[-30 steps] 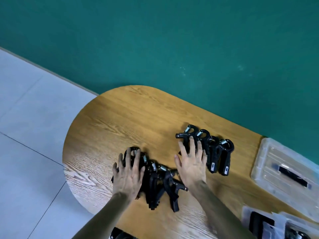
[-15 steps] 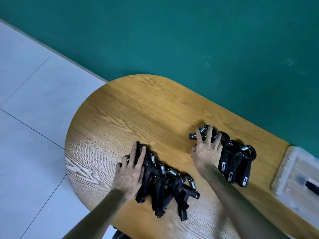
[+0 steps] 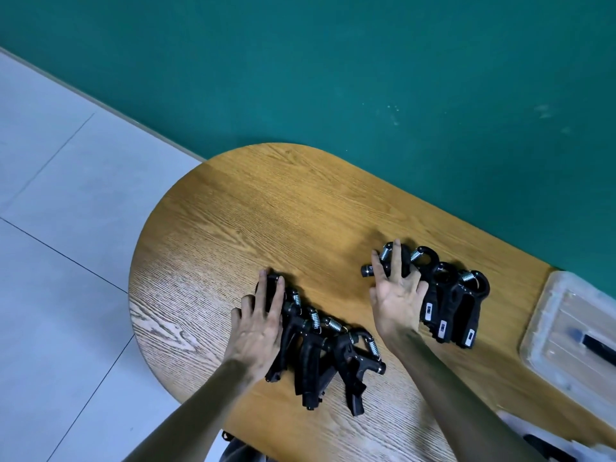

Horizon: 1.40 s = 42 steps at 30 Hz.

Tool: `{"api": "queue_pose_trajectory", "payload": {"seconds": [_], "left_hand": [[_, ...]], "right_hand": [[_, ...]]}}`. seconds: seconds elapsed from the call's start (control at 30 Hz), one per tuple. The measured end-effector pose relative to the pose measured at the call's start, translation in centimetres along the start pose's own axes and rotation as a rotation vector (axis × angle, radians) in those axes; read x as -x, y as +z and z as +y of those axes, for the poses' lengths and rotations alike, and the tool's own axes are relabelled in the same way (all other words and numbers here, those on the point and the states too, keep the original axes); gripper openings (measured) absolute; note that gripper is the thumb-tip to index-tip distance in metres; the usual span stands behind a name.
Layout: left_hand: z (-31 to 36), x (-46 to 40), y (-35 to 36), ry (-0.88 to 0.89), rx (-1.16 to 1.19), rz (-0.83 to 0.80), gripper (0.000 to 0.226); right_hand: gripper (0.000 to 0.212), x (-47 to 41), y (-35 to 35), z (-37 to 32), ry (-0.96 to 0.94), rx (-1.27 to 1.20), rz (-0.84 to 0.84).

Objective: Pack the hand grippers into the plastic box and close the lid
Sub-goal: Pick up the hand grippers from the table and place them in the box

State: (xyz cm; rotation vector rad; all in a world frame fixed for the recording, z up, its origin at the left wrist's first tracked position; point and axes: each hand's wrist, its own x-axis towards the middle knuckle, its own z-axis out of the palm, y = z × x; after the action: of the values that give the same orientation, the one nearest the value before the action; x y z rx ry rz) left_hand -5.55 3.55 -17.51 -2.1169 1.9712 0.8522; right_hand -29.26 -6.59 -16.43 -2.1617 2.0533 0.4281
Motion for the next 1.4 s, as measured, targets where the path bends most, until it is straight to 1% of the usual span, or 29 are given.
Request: {"api": "queue_pose_trajectory", "payload": {"seconds": [0.1,0.2,0.33,0.4,0.47,0.57,0.63,0.77,0.87,1.07,1.2,1.27,1.4], "left_hand": [[0.9,0.5,-0.9,0.003,-0.021,0.021,0.097],[2.3,1.1,-1.9,0.016,-0.097,0.044,0.092],[4.2,2.4,-3.2,0.025,-0.2,0.092,0.104],[5.3,3.3,-3.8,0.032,-0.23,0.095,0.104],[6.8,4.5,-4.4,0.057,-0.25,0.12,0.1],[9.0,6.7,-5.1,0.114,-0.236,0.163,0.088],[10.6,8.5,-5.4,0.146,-0.232,0.19,0.084],[15.4,12.3,-5.7,0.263,-0.219,0.242,0.082],[19.6,14.1,-5.1,0.333,-0.172,0.269,0.081],[28.2,16.8,-1.7,0.44,-0.145,0.302,0.083],[32.6,18.9,1.5,0.45,-0.132,0.245,0.085],[35.3,20.0,3.0,0.472,-0.149,0.249,0.087],[39.9,21.7,5.8,0.517,-0.157,0.22,0.082]], "right_hand": [[0.075,1.7,-0.7,0.4,-0.017,-0.039,0.039],[0.073,3.5,-1.8,0.6,-0.023,-0.042,0.082],[0.076,6.8,-3.3,1.0,-0.019,-0.078,0.141],[0.076,8.6,-4.2,1.1,0.005,-0.08,0.175],[0.076,10.6,-5.1,1.3,0.031,-0.091,0.206],[0.075,14.4,-6.5,2.1,0.069,-0.107,0.247],[0.075,17.1,-7.4,3.0,0.096,-0.116,0.274],[0.079,22.6,-8.7,6.6,0.168,-0.119,0.31],[0.081,25.1,-8.7,9.6,0.242,-0.139,0.326],[0.078,29.3,-7.3,16.0,0.343,-0.135,0.367],[0.08,32.1,-5.6,20.5,0.405,-0.153,0.349],[0.079,33.7,-4.6,23.4,0.429,-0.167,0.326],[0.075,35.8,-2.8,28.5,0.485,-0.225,0.283]]}}
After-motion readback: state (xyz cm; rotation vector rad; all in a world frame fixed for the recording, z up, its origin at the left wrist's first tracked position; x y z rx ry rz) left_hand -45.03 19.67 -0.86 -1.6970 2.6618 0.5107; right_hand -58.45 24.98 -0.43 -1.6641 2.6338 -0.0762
